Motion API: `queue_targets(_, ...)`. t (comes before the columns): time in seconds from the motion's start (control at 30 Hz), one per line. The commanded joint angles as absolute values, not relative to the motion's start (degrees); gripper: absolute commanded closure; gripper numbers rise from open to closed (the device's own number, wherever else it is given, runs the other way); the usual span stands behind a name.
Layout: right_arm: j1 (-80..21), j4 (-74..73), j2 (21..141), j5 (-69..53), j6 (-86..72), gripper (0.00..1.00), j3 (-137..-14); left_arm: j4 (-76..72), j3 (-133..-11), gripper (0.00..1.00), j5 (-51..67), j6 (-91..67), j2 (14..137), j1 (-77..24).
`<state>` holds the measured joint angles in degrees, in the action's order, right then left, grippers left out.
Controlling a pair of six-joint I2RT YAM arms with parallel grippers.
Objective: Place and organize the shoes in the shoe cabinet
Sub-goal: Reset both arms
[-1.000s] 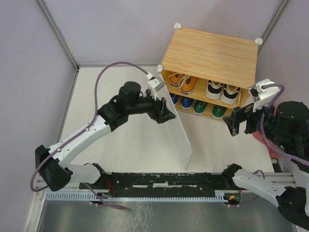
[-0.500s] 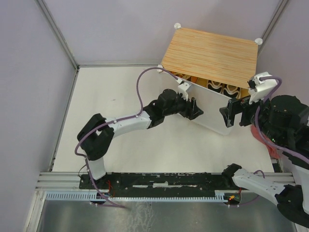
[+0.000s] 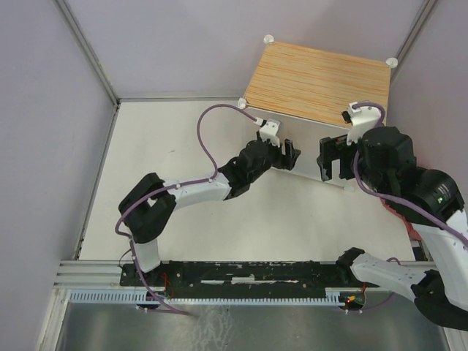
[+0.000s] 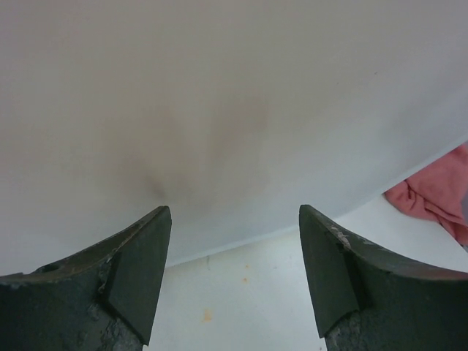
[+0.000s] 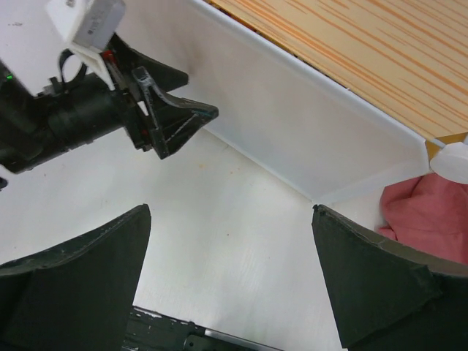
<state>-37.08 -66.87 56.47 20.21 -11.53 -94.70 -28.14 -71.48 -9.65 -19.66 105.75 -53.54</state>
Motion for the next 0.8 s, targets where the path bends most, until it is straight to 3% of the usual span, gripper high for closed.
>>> queue_targets(0.0, -37.26, -62.37, 56.60, 23.26, -13.27, 0.01, -92.85, -32.24, -65.77, 0.23, -20.18, -16.57, 97.32, -53.80)
queue_targets(0.13, -37.23, -58.49, 55.77, 21.78, -14.38, 0.01, -88.80, -32.64, -57.60, 0.22, -18.32, -16.74, 89.56, -54.08)
queue_targets(0.43, -37.25, -52.65, 57.90, 26.94, -23.51, 0.01, -78.60, -17.67, -44.34, 0.00, -20.95, -16.00, 73.07, -54.71)
queue_targets(0.77, -37.23, -49.30, 56.27, 29.42, -26.01, 0.01, -71.20, -4.88, -38.81, 0.01, -22.66, -14.58, 56.10, -54.70)
